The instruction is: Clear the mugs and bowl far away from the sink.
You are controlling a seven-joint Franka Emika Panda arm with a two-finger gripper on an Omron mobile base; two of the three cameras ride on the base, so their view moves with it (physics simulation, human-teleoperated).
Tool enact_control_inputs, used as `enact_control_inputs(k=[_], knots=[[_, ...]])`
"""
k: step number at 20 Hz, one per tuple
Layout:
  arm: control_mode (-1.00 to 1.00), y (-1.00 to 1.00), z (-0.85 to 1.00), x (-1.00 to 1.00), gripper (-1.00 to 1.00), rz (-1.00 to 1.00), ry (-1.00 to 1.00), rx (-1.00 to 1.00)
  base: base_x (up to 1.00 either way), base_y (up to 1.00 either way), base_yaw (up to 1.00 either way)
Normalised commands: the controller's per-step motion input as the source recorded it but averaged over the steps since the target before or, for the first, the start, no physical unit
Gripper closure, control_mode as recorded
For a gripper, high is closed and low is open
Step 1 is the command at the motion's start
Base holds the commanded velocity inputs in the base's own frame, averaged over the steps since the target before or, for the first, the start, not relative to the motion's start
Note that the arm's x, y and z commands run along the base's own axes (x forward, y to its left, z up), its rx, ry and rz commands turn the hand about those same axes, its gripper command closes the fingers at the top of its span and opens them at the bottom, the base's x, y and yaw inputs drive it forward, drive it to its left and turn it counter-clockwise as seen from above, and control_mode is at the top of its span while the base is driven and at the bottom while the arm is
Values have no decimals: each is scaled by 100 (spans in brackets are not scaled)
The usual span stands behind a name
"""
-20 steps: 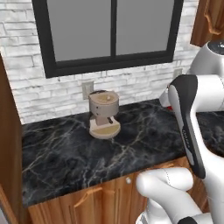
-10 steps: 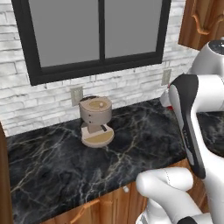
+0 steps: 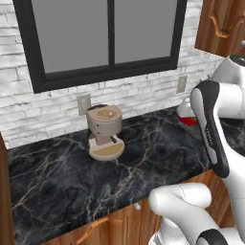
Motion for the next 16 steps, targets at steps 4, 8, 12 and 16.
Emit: enact_control_inputs(k=[4,8,12,16], knots=[[-100,-4,-50,59,100,13,1,-6,0,0,0],[-100,0,-38,57,100,15,0,-10,0,0,0],[-100,-9,-43,65,100,10,0,-8,0,0,0],[-100,-24,-40,59,100,6,0,-3,0,0,0]])
